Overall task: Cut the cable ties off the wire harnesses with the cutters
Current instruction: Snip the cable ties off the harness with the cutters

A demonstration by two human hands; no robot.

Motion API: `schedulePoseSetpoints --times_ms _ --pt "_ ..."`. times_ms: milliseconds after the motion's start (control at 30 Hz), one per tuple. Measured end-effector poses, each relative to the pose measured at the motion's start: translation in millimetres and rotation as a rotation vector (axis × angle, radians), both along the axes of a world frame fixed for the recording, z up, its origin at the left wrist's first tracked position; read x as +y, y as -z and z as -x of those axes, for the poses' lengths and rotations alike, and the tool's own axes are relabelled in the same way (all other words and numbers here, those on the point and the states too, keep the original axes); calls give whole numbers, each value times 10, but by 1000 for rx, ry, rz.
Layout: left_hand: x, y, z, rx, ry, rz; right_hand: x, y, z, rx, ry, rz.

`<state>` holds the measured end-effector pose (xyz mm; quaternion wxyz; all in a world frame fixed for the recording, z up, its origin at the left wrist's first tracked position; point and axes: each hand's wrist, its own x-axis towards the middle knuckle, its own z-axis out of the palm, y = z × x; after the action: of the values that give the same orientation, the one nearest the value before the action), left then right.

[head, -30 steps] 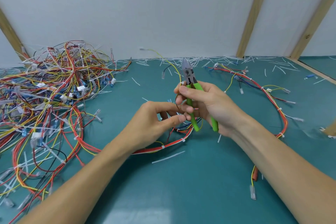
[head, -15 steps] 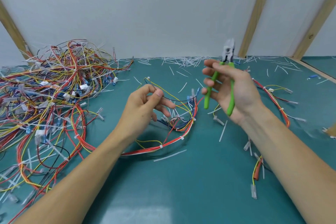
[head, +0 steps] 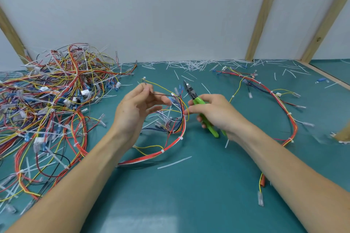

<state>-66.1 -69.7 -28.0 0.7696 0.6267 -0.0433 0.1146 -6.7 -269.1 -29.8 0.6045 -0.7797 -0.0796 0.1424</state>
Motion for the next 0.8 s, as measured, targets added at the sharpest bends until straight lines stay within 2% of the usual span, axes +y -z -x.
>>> schedulePoseSetpoints --times_ms 233,333,467,567,667,800 --pt "68 -18 7 -17 210 259 -73 -45 -21 253 -106 21" --pt "87 -34 19 -9 267 333 -24 -43 16 384 -173 -181" --pt "57 -61 48 1 297 339 31 -37 31 387 -164 -368" --pt "46 -83 46 31 213 291 -26 -61 -6 388 -158 -477" --pt "51 -72 28 60 92 190 -90 -123 -57 285 -87 -635" --pt "-8 -35 8 62 -112 -74 -186 -221 -114 -125 117 -644"
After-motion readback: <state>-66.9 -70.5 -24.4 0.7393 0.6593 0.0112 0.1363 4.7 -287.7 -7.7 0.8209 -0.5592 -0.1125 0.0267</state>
